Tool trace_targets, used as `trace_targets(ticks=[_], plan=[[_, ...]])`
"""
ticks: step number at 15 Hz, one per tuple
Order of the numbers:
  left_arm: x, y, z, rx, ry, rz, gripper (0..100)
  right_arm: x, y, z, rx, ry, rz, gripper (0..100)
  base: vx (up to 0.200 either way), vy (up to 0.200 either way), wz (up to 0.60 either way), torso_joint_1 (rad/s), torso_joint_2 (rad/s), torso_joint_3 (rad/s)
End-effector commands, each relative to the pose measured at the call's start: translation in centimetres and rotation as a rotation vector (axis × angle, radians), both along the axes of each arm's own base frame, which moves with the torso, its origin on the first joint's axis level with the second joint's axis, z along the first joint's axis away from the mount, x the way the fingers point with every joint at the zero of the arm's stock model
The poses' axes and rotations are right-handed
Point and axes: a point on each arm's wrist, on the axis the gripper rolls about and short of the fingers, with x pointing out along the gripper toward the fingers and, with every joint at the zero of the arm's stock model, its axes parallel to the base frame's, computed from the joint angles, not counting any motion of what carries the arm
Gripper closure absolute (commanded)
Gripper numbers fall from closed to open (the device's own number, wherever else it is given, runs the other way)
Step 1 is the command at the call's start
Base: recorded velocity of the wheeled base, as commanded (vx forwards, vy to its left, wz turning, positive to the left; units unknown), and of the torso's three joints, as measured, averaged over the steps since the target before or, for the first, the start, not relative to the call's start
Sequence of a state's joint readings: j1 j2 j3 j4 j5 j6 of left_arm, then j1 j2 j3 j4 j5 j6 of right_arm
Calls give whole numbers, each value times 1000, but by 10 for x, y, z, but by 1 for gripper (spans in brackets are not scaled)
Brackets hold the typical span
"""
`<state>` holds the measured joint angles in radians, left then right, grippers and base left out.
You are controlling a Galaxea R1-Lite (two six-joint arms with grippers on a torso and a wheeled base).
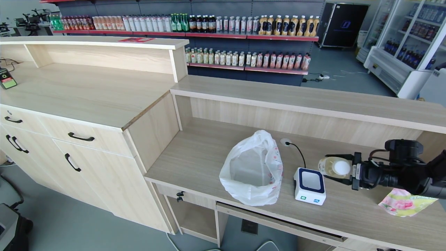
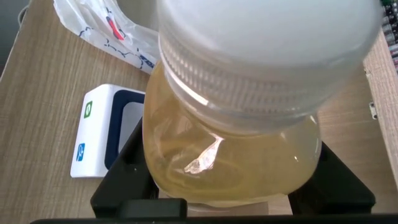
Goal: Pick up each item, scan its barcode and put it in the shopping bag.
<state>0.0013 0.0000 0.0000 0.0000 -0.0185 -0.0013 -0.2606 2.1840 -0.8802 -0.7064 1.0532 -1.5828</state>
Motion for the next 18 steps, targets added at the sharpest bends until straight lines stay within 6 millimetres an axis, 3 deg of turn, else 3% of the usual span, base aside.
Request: trace_targets(ticks=[1,11,18], plan=[[0,0,0,0,2,0,0,2,0,-3,1,3,2,100,0,0,0,0,0,0],[0,0,0,0,2,0,0,32,21,-12,5,-18,73,100,0,0,0,0,0,0],[0,0,0,0,0,0,0,40,27,-16,3,-26,93,100,0,0,0,0,0,0]])
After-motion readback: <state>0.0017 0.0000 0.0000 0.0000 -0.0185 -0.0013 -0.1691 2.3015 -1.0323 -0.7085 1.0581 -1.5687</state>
